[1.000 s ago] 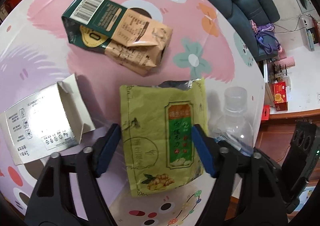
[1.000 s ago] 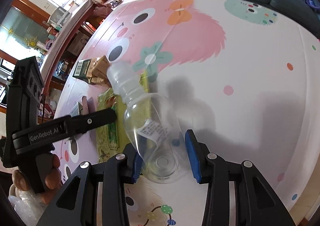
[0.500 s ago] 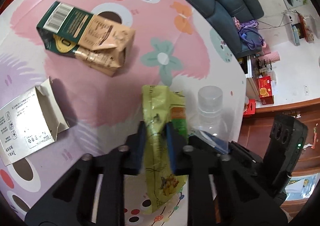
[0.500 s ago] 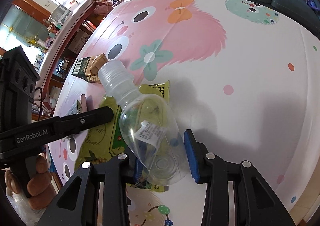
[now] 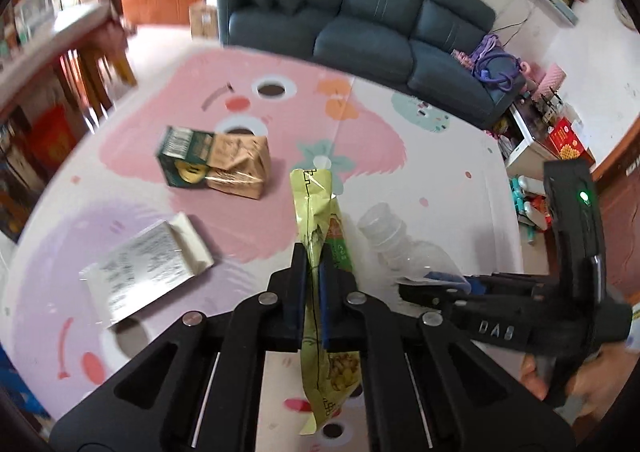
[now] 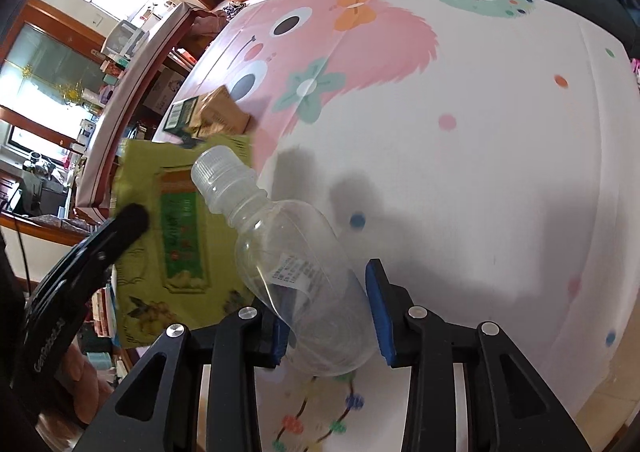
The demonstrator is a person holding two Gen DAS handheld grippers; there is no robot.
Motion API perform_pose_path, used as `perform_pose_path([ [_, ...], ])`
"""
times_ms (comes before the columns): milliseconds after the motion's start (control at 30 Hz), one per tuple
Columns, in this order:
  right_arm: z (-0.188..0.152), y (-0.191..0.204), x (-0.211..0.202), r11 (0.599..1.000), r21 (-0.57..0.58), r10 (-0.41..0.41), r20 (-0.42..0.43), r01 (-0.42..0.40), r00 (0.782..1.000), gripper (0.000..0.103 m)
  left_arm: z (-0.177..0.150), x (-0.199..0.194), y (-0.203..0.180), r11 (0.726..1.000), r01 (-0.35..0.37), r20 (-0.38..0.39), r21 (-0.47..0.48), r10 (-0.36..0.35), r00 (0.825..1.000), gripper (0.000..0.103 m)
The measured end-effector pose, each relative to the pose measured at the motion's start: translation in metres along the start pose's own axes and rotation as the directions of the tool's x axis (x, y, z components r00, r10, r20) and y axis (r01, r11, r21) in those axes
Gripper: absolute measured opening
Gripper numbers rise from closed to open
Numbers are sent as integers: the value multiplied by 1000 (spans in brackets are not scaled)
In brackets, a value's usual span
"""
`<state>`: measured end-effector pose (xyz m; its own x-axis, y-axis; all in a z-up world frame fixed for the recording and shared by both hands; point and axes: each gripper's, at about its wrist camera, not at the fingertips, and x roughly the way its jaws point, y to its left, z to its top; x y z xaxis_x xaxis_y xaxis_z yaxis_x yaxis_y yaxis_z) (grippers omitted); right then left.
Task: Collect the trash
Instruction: 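Carry the green bag and plastic bottle down toward the black bin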
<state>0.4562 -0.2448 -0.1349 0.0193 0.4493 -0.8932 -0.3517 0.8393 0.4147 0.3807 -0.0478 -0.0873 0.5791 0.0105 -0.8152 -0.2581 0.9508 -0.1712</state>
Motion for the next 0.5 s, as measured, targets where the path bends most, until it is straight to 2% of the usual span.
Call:
perform_pose_path([
  [67, -12, 6, -7, 1000, 5, 11, 1, -11, 1000, 34, -12, -23, 3, 999, -14, 54, 30, 13, 998, 3],
  [267, -54, 31, -27, 997, 39, 61, 7, -62, 998, 34, -50, -87, 15, 994, -49, 141, 100, 35, 989, 2],
  [500, -127, 91, -46, 993, 86, 78, 32, -81, 996, 34, -110, -165, 55, 986, -19, 151, 163, -5, 989, 3],
])
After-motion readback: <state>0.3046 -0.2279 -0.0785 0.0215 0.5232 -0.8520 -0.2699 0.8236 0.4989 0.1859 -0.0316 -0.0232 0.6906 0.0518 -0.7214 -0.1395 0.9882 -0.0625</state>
